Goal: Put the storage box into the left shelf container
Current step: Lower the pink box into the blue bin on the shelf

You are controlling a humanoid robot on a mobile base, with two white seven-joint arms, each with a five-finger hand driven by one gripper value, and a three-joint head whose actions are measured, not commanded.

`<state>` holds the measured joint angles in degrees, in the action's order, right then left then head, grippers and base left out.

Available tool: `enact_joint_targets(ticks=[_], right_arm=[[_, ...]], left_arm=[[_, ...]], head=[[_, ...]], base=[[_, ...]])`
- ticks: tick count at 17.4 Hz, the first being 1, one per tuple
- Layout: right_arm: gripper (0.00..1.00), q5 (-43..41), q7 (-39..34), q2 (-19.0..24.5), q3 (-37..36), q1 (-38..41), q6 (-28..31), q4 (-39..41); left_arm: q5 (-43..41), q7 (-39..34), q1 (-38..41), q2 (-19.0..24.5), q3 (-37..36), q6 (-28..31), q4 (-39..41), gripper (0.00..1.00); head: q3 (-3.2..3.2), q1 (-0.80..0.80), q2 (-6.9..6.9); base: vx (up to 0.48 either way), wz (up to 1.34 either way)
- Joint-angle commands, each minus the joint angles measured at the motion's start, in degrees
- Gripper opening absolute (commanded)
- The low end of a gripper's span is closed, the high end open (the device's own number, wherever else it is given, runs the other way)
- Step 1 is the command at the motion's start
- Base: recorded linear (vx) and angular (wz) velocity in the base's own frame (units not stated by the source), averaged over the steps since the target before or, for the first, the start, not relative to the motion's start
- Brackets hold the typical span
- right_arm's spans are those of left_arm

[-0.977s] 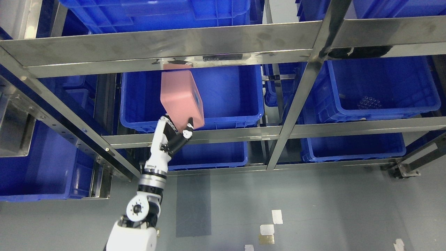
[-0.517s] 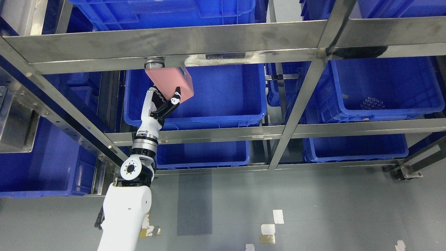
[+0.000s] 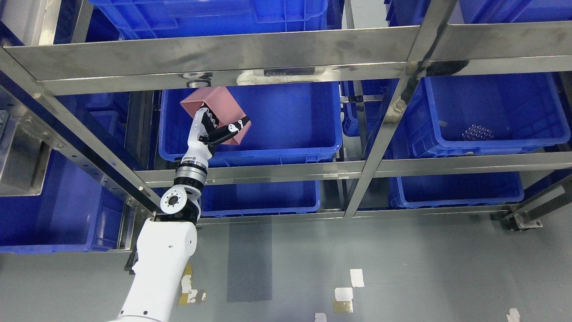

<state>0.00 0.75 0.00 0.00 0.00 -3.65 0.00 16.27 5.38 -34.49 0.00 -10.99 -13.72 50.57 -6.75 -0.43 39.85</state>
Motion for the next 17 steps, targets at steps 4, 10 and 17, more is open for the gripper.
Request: enact_joint_targets(ticks=[4,10,17], right_arm=[[1.0,-0.1,0.0,-1.0,-0.2,-0.4,0.0,1.0],[1.0,-0.1,0.0,-1.0,-0.2,-0.4,0.0,1.0],[1.0,-0.1,0.0,-1.0,-0.2,-0.4,0.0,1.0]], left_arm=[[-9.9,0.7,-8.4,1.0,-6.6,14.8,-2.5,0.99],[-20.5,11.6,-13.0,1.0,-10.4,24.3,-2.2,0.99],[-33.9,21.9,-18.1,1.0,-14.4,26.5,-2.1,0.99]], head=[[0.0,0.0,0.0],[0.0,0.0,0.0],[0.0,0.0,0.0]], base=[[0.0,0.0],[0.0,0.0],[0.0,0.0]])
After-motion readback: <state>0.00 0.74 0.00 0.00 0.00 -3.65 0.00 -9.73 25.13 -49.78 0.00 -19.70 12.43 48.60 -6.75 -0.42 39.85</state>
